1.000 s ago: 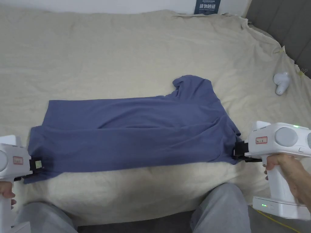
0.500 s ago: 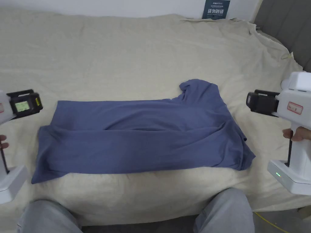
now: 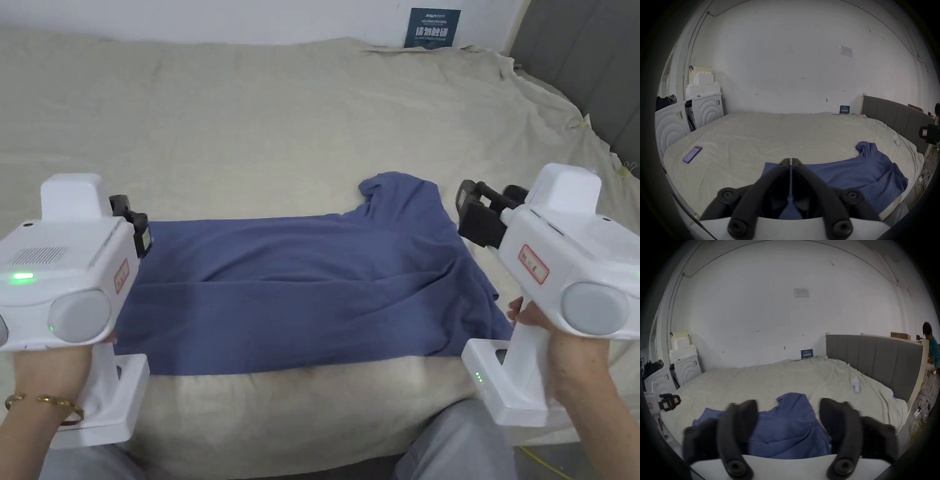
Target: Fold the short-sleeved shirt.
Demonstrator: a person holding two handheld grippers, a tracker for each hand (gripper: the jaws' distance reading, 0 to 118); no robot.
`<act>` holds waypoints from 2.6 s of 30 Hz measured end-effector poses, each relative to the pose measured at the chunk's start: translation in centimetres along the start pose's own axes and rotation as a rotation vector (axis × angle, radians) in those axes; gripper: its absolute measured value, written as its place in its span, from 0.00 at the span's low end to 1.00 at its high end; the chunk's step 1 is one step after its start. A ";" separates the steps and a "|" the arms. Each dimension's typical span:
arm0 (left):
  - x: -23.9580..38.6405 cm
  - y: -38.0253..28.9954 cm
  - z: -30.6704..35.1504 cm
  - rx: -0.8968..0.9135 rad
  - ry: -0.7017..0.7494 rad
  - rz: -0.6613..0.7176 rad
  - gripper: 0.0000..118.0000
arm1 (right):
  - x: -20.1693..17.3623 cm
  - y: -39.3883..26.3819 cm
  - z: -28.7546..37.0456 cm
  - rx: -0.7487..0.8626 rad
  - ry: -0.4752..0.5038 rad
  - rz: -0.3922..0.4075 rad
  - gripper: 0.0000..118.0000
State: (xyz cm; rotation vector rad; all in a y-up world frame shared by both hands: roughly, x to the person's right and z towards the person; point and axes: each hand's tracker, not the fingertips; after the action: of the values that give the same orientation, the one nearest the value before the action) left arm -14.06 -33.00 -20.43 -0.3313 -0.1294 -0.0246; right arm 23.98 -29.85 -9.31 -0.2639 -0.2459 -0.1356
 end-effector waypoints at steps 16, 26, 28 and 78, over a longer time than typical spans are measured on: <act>-0.6 -0.1 -2.5 -0.038 -0.017 0.036 0.00 | -0.3 1.3 -5.7 -0.100 0.028 0.045 0.00; -1.2 -0.1 -5.7 -0.077 -0.008 0.080 0.00 | 2.4 5.1 -20.3 -0.390 0.034 -0.019 0.00; -1.3 -0.1 -6.4 -0.085 0.000 0.088 0.00 | 2.8 5.6 -23.4 -0.450 0.008 0.007 0.00; -8.1 6.3 -22.1 -0.545 -0.006 0.043 0.95 | 6.0 2.9 -33.4 -0.781 -0.108 0.067 0.02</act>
State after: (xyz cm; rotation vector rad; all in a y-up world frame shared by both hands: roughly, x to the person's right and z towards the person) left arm -19.09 -34.20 -44.24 -0.8785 -0.1204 -0.0157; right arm 37.66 -36.80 -39.68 -1.0561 -0.2827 -0.1470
